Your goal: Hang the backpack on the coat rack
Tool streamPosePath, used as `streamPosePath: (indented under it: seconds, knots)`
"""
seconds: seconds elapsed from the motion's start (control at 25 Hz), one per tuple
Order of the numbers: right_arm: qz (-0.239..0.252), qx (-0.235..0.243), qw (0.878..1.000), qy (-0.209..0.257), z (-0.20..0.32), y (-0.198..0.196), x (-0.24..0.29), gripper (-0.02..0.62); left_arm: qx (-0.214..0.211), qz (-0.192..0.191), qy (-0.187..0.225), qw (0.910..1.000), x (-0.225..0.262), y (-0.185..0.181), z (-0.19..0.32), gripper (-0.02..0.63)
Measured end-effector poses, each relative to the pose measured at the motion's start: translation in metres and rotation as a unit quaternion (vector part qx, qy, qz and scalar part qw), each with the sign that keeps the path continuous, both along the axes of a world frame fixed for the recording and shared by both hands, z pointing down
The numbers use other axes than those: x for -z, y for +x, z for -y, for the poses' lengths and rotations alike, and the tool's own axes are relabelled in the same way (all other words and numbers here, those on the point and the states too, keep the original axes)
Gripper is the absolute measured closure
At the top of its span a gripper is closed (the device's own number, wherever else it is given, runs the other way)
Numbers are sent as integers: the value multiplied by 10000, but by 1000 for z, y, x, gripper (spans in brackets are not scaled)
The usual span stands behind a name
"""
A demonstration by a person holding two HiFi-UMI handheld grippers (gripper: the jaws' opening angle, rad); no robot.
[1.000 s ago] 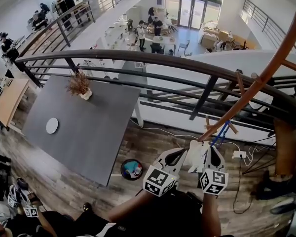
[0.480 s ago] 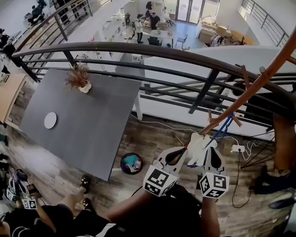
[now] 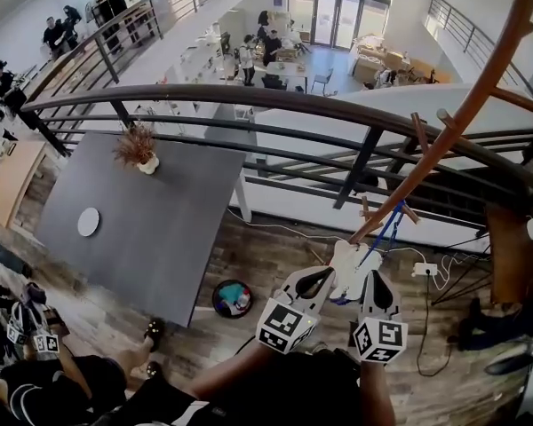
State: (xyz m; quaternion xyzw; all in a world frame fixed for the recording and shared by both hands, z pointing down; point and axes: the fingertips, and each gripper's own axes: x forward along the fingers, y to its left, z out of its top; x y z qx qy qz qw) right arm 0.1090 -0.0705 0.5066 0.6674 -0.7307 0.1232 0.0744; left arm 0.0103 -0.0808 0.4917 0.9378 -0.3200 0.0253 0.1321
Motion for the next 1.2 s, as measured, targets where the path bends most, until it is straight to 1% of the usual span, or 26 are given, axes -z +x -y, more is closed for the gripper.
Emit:
streamPosePath:
  seconds: [0.24, 0.52, 0.76, 0.96, 1.08, 1.2]
  knots:
    - [96, 166, 9998, 43, -18, 22, 1, 583, 94, 70, 33, 9999, 2, 30, -11, 607]
    - [282, 254, 9992, 104, -34, 46, 3, 583, 205, 163, 74, 9996, 0, 58, -21, 607]
    - [311, 411, 9986, 141, -47, 55, 4, 583, 314, 314, 136, 9989, -2, 71, -31, 607]
    - [372, 516, 9977, 218, -47, 65, -1, 583, 360, 409, 120, 9984, -14, 87, -30, 607]
    - [362, 568, 9971, 341, -50, 67, 10, 583, 391, 411, 156, 9983, -12, 89, -32, 607]
    - [337, 616, 9965, 463, -66, 64, 25, 583, 482, 433, 221, 9977, -9, 84, -44, 607]
